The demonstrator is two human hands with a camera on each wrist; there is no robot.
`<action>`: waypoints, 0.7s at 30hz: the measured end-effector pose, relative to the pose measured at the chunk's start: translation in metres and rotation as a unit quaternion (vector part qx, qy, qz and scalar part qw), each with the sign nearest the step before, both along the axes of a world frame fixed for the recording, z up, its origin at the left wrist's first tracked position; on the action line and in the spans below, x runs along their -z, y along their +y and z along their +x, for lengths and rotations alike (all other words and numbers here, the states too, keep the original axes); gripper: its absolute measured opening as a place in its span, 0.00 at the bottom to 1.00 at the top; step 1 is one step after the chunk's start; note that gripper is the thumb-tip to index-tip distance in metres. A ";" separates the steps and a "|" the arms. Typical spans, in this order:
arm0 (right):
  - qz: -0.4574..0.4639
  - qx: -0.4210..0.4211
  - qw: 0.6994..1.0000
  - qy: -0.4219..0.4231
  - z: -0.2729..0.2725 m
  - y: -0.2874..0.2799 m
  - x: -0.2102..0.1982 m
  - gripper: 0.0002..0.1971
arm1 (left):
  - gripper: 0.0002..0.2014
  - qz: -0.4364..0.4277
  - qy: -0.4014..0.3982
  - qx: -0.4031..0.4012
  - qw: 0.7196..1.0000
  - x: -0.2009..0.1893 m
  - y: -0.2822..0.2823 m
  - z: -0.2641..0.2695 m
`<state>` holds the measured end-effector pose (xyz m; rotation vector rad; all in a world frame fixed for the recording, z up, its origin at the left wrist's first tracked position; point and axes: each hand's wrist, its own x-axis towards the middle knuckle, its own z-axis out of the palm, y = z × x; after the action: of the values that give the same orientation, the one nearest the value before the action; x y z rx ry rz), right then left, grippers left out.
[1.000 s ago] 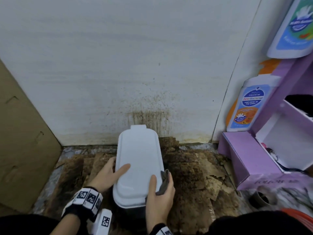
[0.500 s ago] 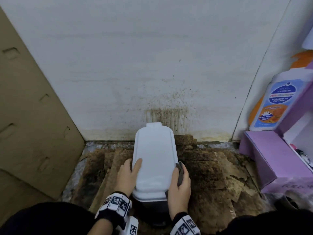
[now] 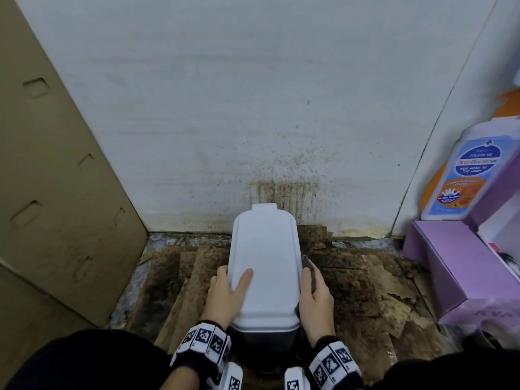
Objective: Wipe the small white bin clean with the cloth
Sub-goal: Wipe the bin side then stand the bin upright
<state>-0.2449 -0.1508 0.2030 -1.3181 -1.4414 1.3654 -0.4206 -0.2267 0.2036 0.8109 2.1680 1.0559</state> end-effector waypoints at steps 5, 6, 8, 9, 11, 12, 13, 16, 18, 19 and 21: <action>0.010 0.012 1.000 -0.010 -0.006 -0.002 0.004 0.21 | 0.22 0.012 -0.007 0.014 1.000 0.001 -0.002 -0.007; 0.013 0.019 1.000 -0.014 -0.007 -0.004 0.006 0.22 | 0.23 0.013 -0.010 0.018 1.000 0.001 -0.002 -0.008; 0.021 0.032 0.999 -0.026 -0.009 -0.010 0.009 0.22 | 0.25 0.011 -0.014 0.027 0.999 0.001 -0.002 -0.010; 0.024 0.037 0.999 -0.031 -0.010 -0.013 0.010 0.23 | 0.25 0.008 -0.012 0.031 0.999 0.000 -0.002 -0.009; 0.031 0.038 0.998 -0.042 -0.011 -0.014 0.011 0.24 | 0.22 0.002 0.002 0.031 1.000 -0.002 -0.002 -0.007; 0.034 0.033 0.998 -0.046 -0.011 -0.012 0.012 0.24 | 0.23 -0.001 0.009 0.028 1.000 -0.002 -0.001 -0.005; 0.035 0.026 0.998 -0.049 -0.011 -0.010 0.012 0.24 | 0.24 -0.006 0.015 0.025 1.000 -0.003 -0.001 -0.003; 0.038 0.009 0.998 -0.051 -0.008 -0.004 0.012 0.24 | 0.26 -0.033 0.032 0.020 0.999 -0.004 0.000 0.005; 0.051 0.003 0.997 -0.055 -0.007 -0.002 0.009 0.23 | 0.27 -0.042 0.034 0.012 0.998 -0.004 0.000 0.011; 0.061 -0.001 0.996 -0.060 -0.006 -0.002 0.006 0.22 | 0.27 -0.042 0.032 0.008 0.999 -0.003 0.000 0.013; 0.085 -0.011 0.994 -0.073 -0.005 -0.002 0.000 0.22 | 0.26 -0.042 0.023 -0.001 0.999 -0.006 -0.001 0.018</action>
<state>-0.2499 -0.1524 0.2030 -1.3161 -1.6353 1.1516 -0.4030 -0.2281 0.2094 0.8022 2.2361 0.9478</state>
